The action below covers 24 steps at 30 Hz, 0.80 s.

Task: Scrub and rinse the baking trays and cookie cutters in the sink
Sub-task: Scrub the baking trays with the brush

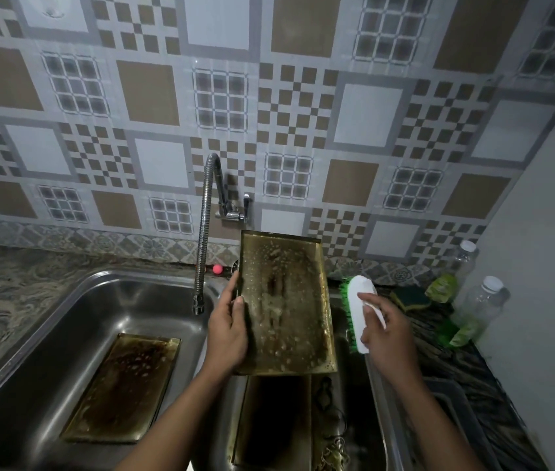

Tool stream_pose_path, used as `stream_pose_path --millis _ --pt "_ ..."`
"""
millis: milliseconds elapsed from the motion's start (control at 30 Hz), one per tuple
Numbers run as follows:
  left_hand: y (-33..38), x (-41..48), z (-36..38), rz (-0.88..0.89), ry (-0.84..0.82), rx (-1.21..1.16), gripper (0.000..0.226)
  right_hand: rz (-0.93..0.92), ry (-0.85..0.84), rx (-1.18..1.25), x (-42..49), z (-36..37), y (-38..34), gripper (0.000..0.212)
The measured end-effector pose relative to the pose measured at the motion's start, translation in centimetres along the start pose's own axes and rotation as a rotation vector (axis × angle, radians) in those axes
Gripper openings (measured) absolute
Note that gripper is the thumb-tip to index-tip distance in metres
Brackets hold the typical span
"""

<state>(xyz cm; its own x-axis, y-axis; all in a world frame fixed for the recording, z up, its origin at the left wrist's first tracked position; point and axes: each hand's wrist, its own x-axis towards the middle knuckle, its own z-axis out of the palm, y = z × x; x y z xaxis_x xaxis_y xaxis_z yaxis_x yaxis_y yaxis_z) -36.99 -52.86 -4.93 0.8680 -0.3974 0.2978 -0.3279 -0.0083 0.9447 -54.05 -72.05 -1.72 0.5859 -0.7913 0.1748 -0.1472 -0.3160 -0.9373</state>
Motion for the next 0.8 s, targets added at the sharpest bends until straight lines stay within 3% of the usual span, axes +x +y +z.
stream_pose_path --millis 100,233,400,533,600,667,733,800 --pt "-0.1 0.0 0.0 -0.013 0.03 -0.021 0.046 0.08 -0.106 0.003 -0.2 -0.4 0.4 0.022" --pt "-0.1 0.1 0.7 -0.051 0.044 -0.052 0.044 0.153 -0.284 0.078 -0.8 -0.1 1.0 0.048" --pt "-0.9 0.3 1.6 -0.103 -0.016 0.019 0.045 0.151 -0.308 0.149 -1.4 0.1 0.2 0.019" --pt "1.7 -0.3 2.6 -0.016 -0.044 0.249 0.062 0.039 -0.159 -0.018 -1.6 1.5 0.1 0.01" --pt "3.7 -1.0 3.4 0.061 -0.211 0.135 0.065 -0.079 -0.094 -0.144 -2.2 2.5 -0.2 0.01" --pt "5.0 -1.5 4.1 -0.025 -0.368 -0.063 0.067 -0.191 -0.119 -0.315 -3.2 3.7 -0.5 0.01" --pt "5.3 -1.4 4.6 -0.117 -0.36 -0.208 0.064 -0.301 -0.157 -0.521 -4.0 4.8 -0.3 0.023" --pt "4.9 -1.3 4.9 -0.165 -0.252 -0.313 0.06 -0.404 -0.173 -0.702 -4.7 5.6 -0.6 0.034"
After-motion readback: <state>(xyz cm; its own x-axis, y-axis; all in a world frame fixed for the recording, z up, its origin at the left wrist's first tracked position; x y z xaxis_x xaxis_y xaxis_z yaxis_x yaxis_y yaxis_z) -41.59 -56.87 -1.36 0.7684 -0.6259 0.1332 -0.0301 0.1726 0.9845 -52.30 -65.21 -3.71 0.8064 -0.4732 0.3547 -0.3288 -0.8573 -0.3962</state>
